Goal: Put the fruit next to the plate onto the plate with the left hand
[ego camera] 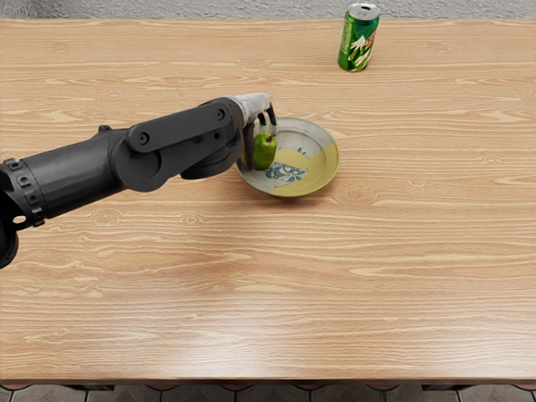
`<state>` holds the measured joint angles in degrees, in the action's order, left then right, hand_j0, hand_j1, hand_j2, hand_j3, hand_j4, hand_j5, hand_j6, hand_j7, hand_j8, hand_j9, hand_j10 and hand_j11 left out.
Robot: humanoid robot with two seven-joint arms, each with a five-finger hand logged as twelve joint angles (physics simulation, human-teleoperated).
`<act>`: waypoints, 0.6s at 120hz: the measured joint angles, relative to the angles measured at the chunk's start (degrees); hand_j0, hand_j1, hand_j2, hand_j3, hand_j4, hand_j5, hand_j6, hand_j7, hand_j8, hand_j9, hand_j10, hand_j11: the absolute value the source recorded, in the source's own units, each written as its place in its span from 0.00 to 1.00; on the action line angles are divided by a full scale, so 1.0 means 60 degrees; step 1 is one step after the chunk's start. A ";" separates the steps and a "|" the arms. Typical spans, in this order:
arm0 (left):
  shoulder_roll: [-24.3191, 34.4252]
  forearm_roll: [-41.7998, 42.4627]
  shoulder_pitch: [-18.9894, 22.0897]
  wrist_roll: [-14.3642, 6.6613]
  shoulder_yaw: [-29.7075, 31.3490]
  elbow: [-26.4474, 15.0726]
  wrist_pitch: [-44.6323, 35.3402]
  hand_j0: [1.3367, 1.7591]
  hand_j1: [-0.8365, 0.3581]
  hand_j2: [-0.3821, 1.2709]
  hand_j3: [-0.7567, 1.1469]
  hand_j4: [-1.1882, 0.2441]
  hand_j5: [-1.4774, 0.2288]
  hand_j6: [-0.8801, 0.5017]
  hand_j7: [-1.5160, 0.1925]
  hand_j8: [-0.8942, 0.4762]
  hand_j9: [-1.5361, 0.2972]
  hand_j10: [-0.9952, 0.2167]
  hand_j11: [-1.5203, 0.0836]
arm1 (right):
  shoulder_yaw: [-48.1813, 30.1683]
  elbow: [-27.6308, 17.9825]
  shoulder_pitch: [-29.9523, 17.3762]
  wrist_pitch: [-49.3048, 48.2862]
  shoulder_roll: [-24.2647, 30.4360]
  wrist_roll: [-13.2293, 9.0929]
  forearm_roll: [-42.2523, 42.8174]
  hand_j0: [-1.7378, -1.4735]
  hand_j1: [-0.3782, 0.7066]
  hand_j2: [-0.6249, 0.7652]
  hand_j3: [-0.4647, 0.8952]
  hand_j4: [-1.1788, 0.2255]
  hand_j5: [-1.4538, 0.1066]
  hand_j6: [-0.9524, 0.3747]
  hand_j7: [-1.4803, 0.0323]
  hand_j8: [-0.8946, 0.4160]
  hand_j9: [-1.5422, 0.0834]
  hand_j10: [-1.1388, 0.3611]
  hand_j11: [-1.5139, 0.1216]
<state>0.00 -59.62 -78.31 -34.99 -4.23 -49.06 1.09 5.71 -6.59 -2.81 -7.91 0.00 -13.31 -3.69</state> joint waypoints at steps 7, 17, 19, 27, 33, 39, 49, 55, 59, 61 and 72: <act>0.0000 0.0237 -0.0031 0.0000 -0.0194 -0.0001 0.0012 0.76 0.74 0.33 0.40 0.64 0.65 0.47 0.67 0.46 0.64 0.59 0.72 | 0.0000 0.0000 0.0000 0.0000 0.0000 0.0002 0.0005 0.30 0.03 0.45 0.34 0.84 0.93 0.72 0.98 0.68 0.95 0.76 0.93; 0.0020 0.1107 -0.0153 -0.0001 -0.0415 -0.0025 0.0048 0.76 0.82 0.30 0.40 0.70 0.71 0.52 0.74 0.52 0.70 0.66 0.79 | 0.0000 0.0000 0.0002 0.0000 0.0000 0.0003 0.0010 0.30 0.03 0.45 0.34 0.84 0.93 0.72 0.98 0.68 0.95 0.76 0.93; 0.0150 0.1269 -0.0152 -0.0001 -0.0444 -0.0042 0.0056 0.76 0.83 0.29 0.40 0.71 0.73 0.53 0.75 0.53 0.71 0.67 0.80 | 0.0000 0.0000 0.0004 0.0000 0.0000 0.0003 0.0011 0.30 0.03 0.45 0.34 0.84 0.93 0.72 0.98 0.68 0.95 0.76 0.93; 0.1116 0.1758 -0.0005 -0.0001 -0.0668 -0.0337 0.0137 0.76 0.87 0.28 0.40 0.74 0.76 0.55 0.78 0.56 0.74 0.71 0.84 | 0.0000 0.0000 0.0006 0.0000 0.0000 0.0003 0.0013 0.30 0.03 0.45 0.34 0.84 0.93 0.72 0.98 0.68 0.95 0.76 0.93; 0.2025 0.1994 0.0037 -0.0001 -0.0957 -0.1016 0.0266 0.76 0.89 0.27 0.40 0.75 0.78 0.57 0.80 0.58 0.76 0.73 0.86 | 0.0001 0.0000 0.0009 0.0000 0.0000 0.0002 0.0015 0.30 0.03 0.45 0.34 0.84 0.93 0.72 0.98 0.68 0.95 0.76 0.93; 0.3058 0.2280 0.0200 -0.0001 -0.1153 -0.1928 0.0484 0.76 0.91 0.26 0.40 0.77 0.80 0.58 0.82 0.59 0.77 0.75 0.87 | 0.0006 -0.0001 0.0011 0.0000 0.0000 0.0003 0.0020 0.30 0.03 0.45 0.34 0.84 0.93 0.72 0.98 0.68 0.95 0.76 0.93; 0.4293 0.2679 0.0624 -0.0001 -0.1375 -0.3417 0.0967 0.76 0.93 0.25 0.40 0.78 0.81 0.59 0.84 0.61 0.79 0.77 0.89 | 0.0009 -0.0003 0.0012 0.0000 0.0000 0.0001 0.0025 0.30 0.03 0.45 0.34 0.84 0.93 0.72 0.98 0.68 0.95 0.76 0.93; 0.5100 0.2822 0.1120 -0.0001 -0.1612 -0.4203 0.1357 0.76 0.94 0.25 0.40 0.79 0.82 0.60 0.84 0.61 0.80 0.77 0.90 | 0.0008 -0.0003 0.0013 0.0000 0.0000 0.0001 0.0027 0.30 0.03 0.45 0.34 0.84 0.93 0.72 0.98 0.68 0.95 0.76 0.93; 0.5419 0.2887 0.1449 -0.0001 -0.1850 -0.4619 0.1686 0.76 0.95 0.25 0.40 0.79 0.83 0.60 0.85 0.62 0.80 0.78 0.91 | 0.0008 -0.0002 0.0015 0.0000 0.0000 0.0003 0.0027 0.30 0.03 0.45 0.34 0.84 0.93 0.72 0.98 0.68 0.95 0.76 0.93; 0.5539 0.2913 0.1582 -0.0001 -0.1979 -0.4785 0.1874 0.76 0.95 0.24 0.40 0.80 0.83 0.60 0.85 0.62 0.80 0.78 0.91 | 0.0008 -0.0003 0.0016 0.0000 0.0000 0.0001 0.0028 0.30 0.03 0.45 0.34 0.84 0.93 0.72 0.98 0.68 0.95 0.76 0.93; 0.6277 0.3243 0.1831 -0.0001 -0.2619 -0.5346 0.2958 0.76 0.96 0.24 0.40 0.80 0.84 0.61 0.86 0.62 0.81 0.79 0.92 | 0.0005 -0.0001 0.0023 0.0000 0.0000 0.0002 0.0029 0.30 0.03 0.45 0.34 0.84 0.93 0.72 0.98 0.68 0.95 0.76 0.93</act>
<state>37.66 -40.16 -67.33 -35.00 -19.95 -81.14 18.84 5.74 -6.60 -2.67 -7.91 0.00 -13.30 -3.52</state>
